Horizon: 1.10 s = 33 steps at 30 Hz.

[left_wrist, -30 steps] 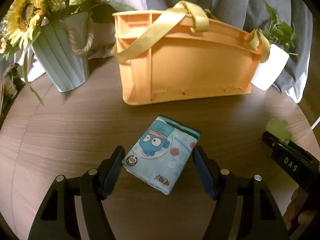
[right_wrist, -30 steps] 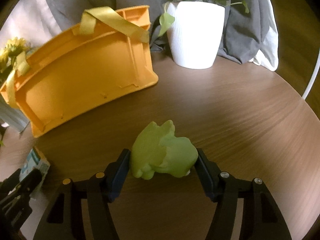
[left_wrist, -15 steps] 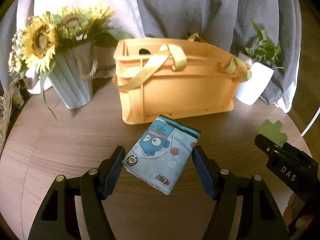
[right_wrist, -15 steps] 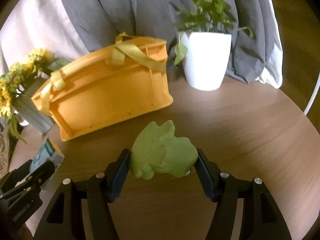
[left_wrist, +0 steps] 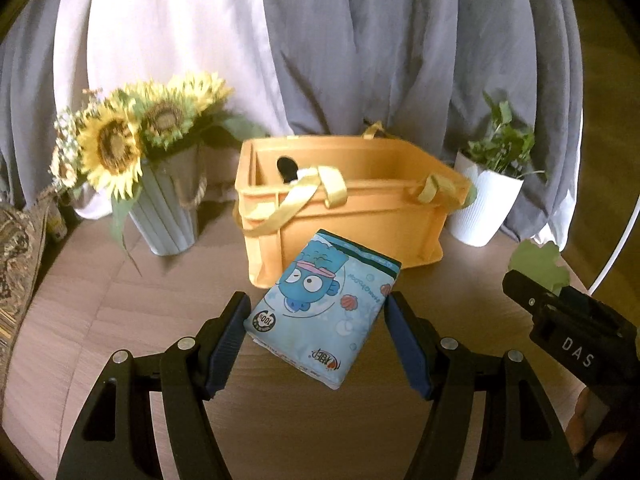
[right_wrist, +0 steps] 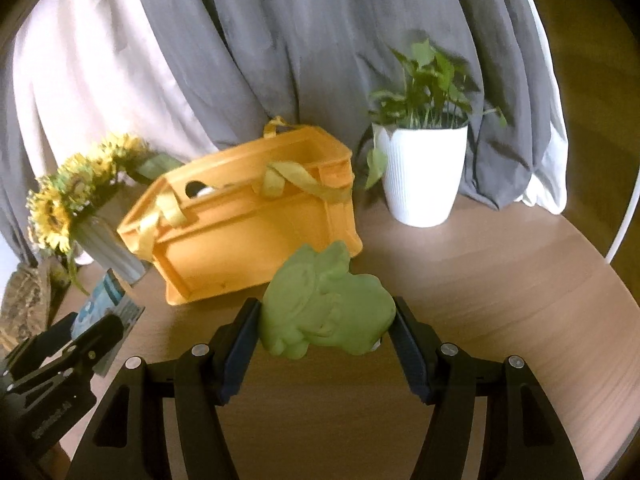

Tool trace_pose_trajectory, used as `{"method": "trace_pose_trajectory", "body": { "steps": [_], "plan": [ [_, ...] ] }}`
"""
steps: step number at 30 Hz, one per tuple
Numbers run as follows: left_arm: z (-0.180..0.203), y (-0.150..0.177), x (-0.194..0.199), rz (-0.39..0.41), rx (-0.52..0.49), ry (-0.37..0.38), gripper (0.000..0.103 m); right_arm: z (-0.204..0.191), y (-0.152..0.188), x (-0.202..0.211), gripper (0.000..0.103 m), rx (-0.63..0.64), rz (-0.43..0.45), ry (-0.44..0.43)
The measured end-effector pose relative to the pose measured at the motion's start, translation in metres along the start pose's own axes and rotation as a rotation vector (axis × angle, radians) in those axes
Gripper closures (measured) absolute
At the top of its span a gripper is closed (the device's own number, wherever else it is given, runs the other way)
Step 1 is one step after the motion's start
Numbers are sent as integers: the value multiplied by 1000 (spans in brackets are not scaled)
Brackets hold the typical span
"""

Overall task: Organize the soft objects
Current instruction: 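Lift and carry the tissue pack and green sponge over the crate with both tools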

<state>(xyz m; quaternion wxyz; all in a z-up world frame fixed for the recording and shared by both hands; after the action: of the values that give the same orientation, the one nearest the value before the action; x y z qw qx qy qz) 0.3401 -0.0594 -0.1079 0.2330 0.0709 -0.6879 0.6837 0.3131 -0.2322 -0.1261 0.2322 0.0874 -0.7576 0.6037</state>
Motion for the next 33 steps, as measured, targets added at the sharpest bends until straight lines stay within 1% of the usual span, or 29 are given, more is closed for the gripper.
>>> {"method": "trace_pose_trajectory", "body": {
  "steps": [8,18,24,33],
  "plan": [
    [9,-25,20,74,-1,-8,35,1,-26,20,38,3,70,-49],
    [15,-54,33,160,-13,-38,35,-4,-53,26,38,9,132,-114],
    [14,-70,33,206,-25,-57,35,-11,-70,23,38,13,169,-150],
    [15,-92,24,260,-47,-67,35,-16,-95,13,38,32,220,-175]
  ]
}}
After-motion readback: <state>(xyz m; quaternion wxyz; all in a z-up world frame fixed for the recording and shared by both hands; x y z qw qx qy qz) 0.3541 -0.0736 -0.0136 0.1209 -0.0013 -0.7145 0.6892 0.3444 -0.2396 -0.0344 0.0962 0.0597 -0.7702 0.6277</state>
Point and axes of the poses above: each gripper's, at about its wrist camera, not at the fingertips, and x roughly against the way its jaws point, z to its right, y to its underside, the point moved 6 cm from there along -x, roughly the way its jaws point, and after that the axes turned 12 degrees about z, right-handed, at the moved point
